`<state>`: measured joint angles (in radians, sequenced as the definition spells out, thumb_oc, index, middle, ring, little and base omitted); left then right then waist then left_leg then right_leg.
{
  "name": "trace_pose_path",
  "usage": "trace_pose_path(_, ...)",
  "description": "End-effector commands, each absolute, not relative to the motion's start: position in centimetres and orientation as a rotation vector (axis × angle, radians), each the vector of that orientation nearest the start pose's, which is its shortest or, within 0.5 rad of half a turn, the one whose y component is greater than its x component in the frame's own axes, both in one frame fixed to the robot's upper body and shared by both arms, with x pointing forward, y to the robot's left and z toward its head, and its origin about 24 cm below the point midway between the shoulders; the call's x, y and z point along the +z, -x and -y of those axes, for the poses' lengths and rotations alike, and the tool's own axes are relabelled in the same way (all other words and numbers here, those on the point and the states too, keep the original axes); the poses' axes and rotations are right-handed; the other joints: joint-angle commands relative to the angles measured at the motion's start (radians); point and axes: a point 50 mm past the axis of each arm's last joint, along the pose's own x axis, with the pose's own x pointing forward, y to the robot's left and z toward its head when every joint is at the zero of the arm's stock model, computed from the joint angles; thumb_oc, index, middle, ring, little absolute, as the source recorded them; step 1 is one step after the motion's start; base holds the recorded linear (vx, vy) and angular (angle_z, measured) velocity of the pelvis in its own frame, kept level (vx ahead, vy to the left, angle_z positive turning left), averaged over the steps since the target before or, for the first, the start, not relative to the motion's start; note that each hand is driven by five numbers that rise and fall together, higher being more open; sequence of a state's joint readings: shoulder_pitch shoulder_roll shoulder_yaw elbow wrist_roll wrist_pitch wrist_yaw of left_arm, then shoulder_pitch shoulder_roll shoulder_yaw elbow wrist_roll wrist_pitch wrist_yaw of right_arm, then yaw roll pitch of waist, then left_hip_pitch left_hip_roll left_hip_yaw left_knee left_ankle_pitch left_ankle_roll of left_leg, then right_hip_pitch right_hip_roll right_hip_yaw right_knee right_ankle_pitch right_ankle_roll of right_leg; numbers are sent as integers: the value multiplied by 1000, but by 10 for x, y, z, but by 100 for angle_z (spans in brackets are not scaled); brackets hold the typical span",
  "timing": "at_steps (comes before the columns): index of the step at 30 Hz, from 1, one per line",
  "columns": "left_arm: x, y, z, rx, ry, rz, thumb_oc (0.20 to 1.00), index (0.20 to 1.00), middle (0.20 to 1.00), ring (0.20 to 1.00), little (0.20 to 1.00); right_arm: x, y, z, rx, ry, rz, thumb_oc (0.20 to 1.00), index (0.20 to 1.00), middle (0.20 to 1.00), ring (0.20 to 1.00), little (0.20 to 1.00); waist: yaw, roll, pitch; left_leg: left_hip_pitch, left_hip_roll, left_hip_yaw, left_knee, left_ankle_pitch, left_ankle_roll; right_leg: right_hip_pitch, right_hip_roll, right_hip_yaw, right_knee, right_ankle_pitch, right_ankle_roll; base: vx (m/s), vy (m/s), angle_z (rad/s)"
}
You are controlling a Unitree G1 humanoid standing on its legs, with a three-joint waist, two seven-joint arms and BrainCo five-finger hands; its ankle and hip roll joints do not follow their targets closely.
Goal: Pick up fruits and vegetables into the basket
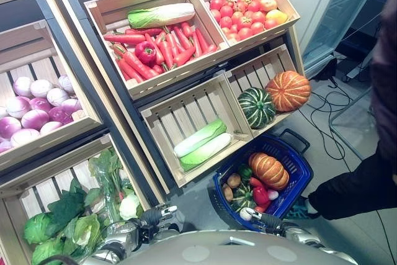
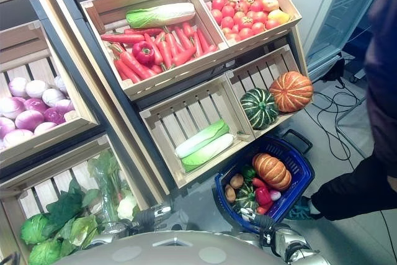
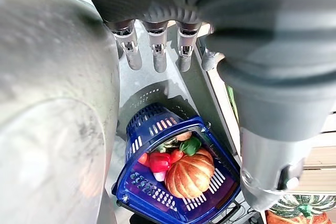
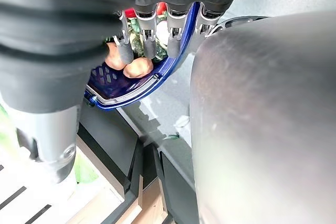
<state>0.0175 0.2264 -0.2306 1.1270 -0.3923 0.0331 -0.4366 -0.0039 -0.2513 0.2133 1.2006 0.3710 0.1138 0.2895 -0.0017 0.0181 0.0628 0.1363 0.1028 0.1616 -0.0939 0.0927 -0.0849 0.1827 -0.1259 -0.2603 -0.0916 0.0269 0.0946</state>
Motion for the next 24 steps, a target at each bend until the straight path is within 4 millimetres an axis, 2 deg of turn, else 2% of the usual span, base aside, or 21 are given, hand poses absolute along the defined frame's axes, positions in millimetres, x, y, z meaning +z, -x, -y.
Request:
trace_pose_path(1,-159,-110,-182,-272,247,-1150,1000,1000,1000,1000,1000,-167,-91,194,122,-174,-1332,1000,1000,1000,1000,1000,13,-22,57,47,-31,46,25,-125,37,-18,-23,-21,46,-19,27,0,0,0)
trace_pose_path(13,-155,-119,-182,-310,214,-1068,1000,1000,1000,1000,1000,-165,-99,194,141,-145,-1275,1000,1000,1000,1000,1000,15,-25,63,45,-30,46,24,-125,37,-24,-23,-19,48,-18,29,0,0,0)
trace_pose_path(17,-147,-136,-183,-297,143,-939,1000,1000,1000,1000,1000,-161,-112,192,178,-116,-1174,1000,1000,1000,1000,1000,14,-27,67,43,-29,45,24,-125,35,-26,-23,-15,48,-18,30,0,0,0)
trace_pose_path(20,-138,-151,-189,-215,143,-829,1000,1000,1000,1000,1000,-154,-126,191,197,-94,-1062,1000,1000,1000,1000,1000,15,-28,74,42,-28,42,25,-125,33,-28,-23,-14,52,-18,30,0,0,0)
trace_pose_path(22,-122,-171,-198,-115,126,-671,1000,1000,1000,1000,1000,-142,-148,191,191,-63,-895,1000,1000,1000,1000,1000,21,-33,87,31,-26,35,32,-123,33,-35,-25,-13,59,-19,29,-4,-17,1)
trace_pose_path(24,-114,-179,-200,-104,115,-604,1000,1000,1000,1000,1000,-135,-156,191,183,-54,-830,1000,1000,1000,1000,1000,23,-36,92,28,-25,32,34,-123,33,-37,-25,-12,61,-19,28,-6,-34,2)
